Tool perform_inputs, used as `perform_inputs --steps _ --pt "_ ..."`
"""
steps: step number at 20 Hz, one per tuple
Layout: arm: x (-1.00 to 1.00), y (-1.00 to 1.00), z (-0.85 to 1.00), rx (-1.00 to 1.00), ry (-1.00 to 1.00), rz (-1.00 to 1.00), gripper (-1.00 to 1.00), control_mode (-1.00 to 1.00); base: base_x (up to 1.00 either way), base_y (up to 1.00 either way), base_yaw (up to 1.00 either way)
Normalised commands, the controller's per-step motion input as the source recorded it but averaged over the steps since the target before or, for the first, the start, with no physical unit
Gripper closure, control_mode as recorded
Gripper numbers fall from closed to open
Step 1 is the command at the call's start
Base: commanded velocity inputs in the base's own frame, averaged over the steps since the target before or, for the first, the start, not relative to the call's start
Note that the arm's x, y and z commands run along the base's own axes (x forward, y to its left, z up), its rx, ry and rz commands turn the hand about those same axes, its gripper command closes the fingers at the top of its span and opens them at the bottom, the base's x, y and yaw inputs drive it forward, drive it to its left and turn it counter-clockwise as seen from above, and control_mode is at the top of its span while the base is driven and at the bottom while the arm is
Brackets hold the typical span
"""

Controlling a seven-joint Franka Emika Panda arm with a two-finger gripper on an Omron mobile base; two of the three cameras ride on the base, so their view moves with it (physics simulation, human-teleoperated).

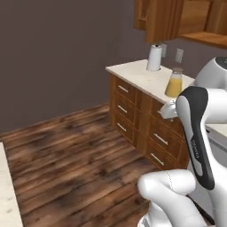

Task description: There is a tray on the dining counter. Grab the cup, mug, and pitcher and place them on the tray. The pitcher may be placed next to the tray if it cannot fit the tray.

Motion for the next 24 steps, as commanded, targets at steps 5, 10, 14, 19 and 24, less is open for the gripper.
perform_inputs --steps 5,10,14,19,24 --pt "0.0 0.0 0.0 0.0 0.0 0.0 -1.0 1.0 1.0 0.22 -0.53" --pt "0.0 0.0 0.0 0.0 0.0 0.0 -1.0 1.0 1.0 0.33 -0.5" --pt "0.0 0.0 0.0 0.0 0.0 0.0 -1.0 1.0 1.0 0.36 -0.49" --pt "0.0 0.0 0.0 0.0 0.0 0.0 -1.0 1.0 0.85 0.32 -0.6" --pt "0.0 0.0 0.0 0.0 0.0 0.0 -1.0 1.0 0.6 0.25 -0.68"
